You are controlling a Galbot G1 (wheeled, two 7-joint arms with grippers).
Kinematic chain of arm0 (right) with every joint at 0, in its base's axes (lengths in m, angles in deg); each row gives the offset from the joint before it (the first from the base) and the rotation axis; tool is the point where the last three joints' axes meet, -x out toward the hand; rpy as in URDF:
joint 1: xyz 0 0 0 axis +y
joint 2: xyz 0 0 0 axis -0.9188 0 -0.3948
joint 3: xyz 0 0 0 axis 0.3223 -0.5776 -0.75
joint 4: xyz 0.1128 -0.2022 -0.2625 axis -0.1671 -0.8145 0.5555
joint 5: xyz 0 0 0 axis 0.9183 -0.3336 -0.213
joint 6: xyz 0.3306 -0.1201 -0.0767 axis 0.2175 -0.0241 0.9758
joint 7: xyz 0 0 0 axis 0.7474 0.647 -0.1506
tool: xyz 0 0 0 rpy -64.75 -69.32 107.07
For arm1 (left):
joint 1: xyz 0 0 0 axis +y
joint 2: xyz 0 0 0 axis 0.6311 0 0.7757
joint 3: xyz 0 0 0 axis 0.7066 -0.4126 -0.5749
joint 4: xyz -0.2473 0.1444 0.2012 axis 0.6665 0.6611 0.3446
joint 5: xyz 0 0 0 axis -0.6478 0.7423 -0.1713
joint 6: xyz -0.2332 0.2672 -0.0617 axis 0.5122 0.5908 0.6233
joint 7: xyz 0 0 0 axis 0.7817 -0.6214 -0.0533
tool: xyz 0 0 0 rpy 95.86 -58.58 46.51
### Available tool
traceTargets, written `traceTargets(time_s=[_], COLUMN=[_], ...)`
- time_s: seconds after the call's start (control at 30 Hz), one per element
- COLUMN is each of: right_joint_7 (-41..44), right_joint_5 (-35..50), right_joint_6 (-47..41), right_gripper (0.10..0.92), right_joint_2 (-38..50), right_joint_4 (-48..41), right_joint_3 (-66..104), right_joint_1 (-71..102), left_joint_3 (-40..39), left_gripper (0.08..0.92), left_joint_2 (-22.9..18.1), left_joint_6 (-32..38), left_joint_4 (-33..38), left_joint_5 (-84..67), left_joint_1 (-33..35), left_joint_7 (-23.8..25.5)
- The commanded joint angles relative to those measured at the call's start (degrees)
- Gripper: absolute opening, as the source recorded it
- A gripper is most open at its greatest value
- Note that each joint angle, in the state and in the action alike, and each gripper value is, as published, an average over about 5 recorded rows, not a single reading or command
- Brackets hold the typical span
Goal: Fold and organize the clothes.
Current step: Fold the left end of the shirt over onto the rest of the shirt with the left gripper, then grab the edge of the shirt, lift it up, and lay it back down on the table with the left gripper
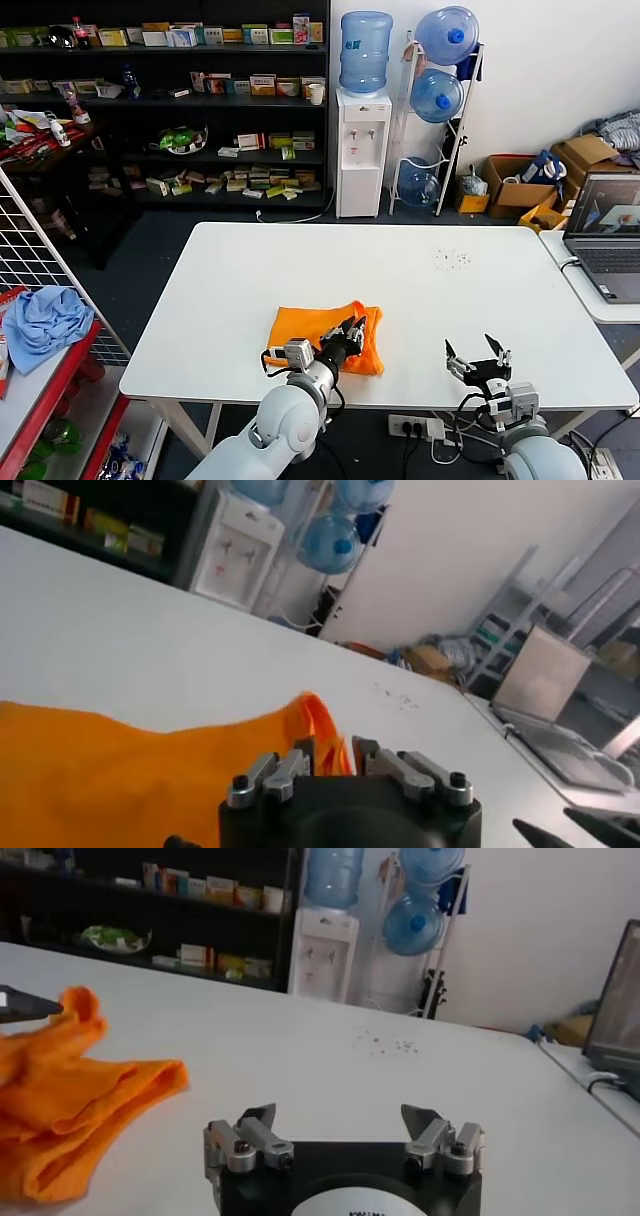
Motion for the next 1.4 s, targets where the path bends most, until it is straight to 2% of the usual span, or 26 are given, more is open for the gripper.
traceTargets(time_s=[0.03, 0.13, 0.27, 0.43, 0.6, 0.83, 1.0, 1.4], right_joint_7=[-0.08, -0.04, 0.25, 0.97, 1.60, 2.22, 2.49, 2.45], right_joint_5=[-0.64, -0.54, -0.37, -0.40, -0.44, -0.52, -0.61, -0.72], right_joint_6=[-0.07, -0.16, -0.16, -0.04, -0.09, -0.09, 0.00, 0.03], right_gripper=[0.823, 0.823, 0.823, 0.823, 0.823, 0.823, 0.823, 0.823], right_joint_2=[-0.93, -0.44, 0.22, 0.69, 1.29, 1.85, 1.97, 1.91], right_joint_4=[-0.13, 0.03, 0.21, -0.03, -0.30, -0.54, -0.53, -0.23], right_joint_3=[-2.18, -2.43, -2.42, -2.52, -2.72, -2.84, -2.63, -1.96], right_joint_1=[-0.55, -0.72, -0.74, -0.70, -0.95, -0.85, -0.28, 0.47], left_joint_3=[1.17, 2.19, 3.90, 7.07, 10.90, 14.30, 14.34, 11.68], left_gripper=[0.452, 0.539, 0.651, 0.786, 0.821, 0.823, 0.823, 0.823], left_joint_2=[-2.73, 0.76, 8.95, 18.13, 23.18, 23.80, 23.08, 18.76], left_joint_6=[13.08, 10.83, 4.76, -2.66, -9.29, -12.82, -14.09, -14.36], left_joint_4=[-3.01, -0.79, 1.98, 3.31, 2.25, -5.03, -8.51, -11.35], left_joint_5=[1.41, 2.05, 2.56, 1.67, -1.50, -4.28, -4.58, -5.86], left_joint_1=[0.18, 0.83, 1.88, 3.66, 4.52, 1.35, -0.48, -3.13], left_joint_7=[-0.14, -0.92, 0.18, 5.42, 11.40, 18.82, 21.80, 22.00])
